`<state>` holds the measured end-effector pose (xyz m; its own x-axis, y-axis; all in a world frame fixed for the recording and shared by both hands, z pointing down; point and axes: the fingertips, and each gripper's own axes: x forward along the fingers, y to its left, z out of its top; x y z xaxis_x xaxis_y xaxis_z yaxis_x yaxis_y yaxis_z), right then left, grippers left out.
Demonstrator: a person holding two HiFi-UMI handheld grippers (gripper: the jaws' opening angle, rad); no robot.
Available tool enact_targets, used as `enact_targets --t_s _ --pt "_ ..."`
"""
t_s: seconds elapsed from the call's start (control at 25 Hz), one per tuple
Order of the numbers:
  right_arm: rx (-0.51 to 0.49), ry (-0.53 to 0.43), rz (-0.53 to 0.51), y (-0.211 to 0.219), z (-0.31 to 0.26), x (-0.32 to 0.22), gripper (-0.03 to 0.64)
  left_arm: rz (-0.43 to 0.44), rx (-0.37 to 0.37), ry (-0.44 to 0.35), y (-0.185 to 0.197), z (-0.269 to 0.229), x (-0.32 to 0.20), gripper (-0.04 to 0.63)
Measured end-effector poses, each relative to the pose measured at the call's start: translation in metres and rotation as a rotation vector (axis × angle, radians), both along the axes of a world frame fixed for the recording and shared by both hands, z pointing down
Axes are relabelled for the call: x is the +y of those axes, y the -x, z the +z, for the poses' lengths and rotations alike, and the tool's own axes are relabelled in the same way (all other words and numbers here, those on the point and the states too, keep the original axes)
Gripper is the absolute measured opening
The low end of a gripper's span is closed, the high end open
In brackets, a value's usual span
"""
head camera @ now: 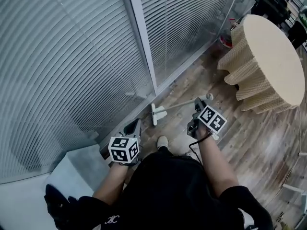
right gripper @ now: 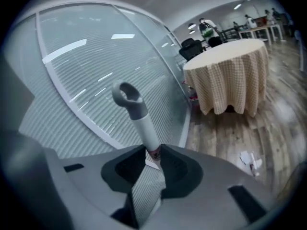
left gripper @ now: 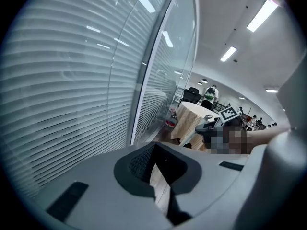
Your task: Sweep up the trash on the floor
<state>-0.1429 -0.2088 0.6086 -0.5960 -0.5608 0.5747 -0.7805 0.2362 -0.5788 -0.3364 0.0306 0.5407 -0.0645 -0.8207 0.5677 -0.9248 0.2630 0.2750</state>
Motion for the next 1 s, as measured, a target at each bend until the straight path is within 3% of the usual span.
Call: enact_targets --t_s 0.24,0.4,0.64,1.0 --pt "0.02 0.103 0.277 -0.067 0.06 -0.018 0.104 0.022 0.009 0.026 0.031 0.023 -0.001 -0.003" --pt "0.043 0.093 0.358 -0.12 0.057 -0.016 0.103 0.063 0.021 0.032 0.026 0.025 -0.019 -0.003" --pt "0.079 0.051 0.463 -0.217 0.035 -0.005 0.101 0.228 0.011 0.01 -0.027 0.015 -0.074 -0.003" --pt "0.142 -0.011 0.588 -0.35 0.012 0.008 0.101 0.436 0.017 -0.02 -0.144 0.006 -0.127 -0.003"
